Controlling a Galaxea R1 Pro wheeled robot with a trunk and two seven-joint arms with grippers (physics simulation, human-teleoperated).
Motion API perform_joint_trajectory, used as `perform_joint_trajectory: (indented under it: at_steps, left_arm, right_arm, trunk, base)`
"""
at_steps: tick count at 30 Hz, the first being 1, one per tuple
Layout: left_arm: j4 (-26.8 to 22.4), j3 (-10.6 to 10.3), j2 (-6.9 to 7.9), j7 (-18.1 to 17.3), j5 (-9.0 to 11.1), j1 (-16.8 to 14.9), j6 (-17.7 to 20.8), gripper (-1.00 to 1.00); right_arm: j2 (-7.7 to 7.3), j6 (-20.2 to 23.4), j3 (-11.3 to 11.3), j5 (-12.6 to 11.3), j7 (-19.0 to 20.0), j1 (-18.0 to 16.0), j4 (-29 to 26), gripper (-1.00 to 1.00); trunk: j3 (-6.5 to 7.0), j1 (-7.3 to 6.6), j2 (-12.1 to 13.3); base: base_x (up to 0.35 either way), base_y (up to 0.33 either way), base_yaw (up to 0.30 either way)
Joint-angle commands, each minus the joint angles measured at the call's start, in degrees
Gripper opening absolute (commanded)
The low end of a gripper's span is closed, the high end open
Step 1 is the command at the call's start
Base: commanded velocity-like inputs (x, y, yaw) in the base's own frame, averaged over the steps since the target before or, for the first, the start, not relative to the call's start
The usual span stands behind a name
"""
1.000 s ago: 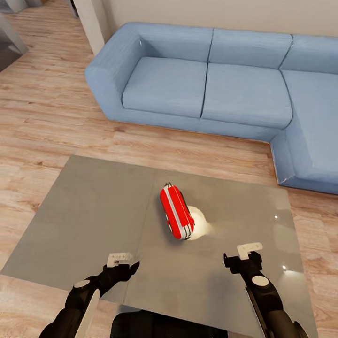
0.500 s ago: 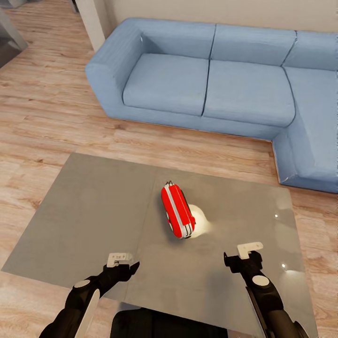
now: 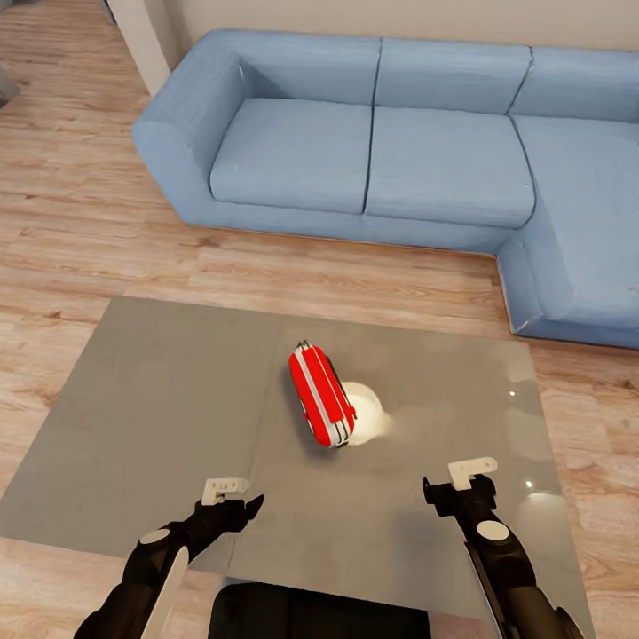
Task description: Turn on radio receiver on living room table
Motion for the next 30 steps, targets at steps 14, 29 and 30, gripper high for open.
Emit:
perform_joint_trajectory:
  at_steps: [14,29,30]
  left_arm:
    - [0.0,0.0,0.03,0.0,0.0,0.0,0.0,1.00]
    - [0.0,0.0,-0.15,0.1,0.0,0.0,0.3,1.00]
    - [0.0,0.0,-0.15,0.1,0.0,0.0,0.3,1.00]
  right_arm:
    - [-0.07,-0.5,0.1,-0.1,0.1,0.0,0.0,1.00]
    - [-0.07,-0.6,0.0,-0.1,0.2,0.0,0.0,1.00]
    - [-0.07,-0.6,0.0,-0.1,0.2,0.0,0.0,1.00]
  trunk:
    - [-1.06,0.00,0.0]
    - [-1.98,0.00,0.0]
    - [-1.98,0.00,0.0]
  base:
    - [0.000,0.000,0.077]
    - [0.000,0.000,0.057]
    - [0.000,0.000,0.005]
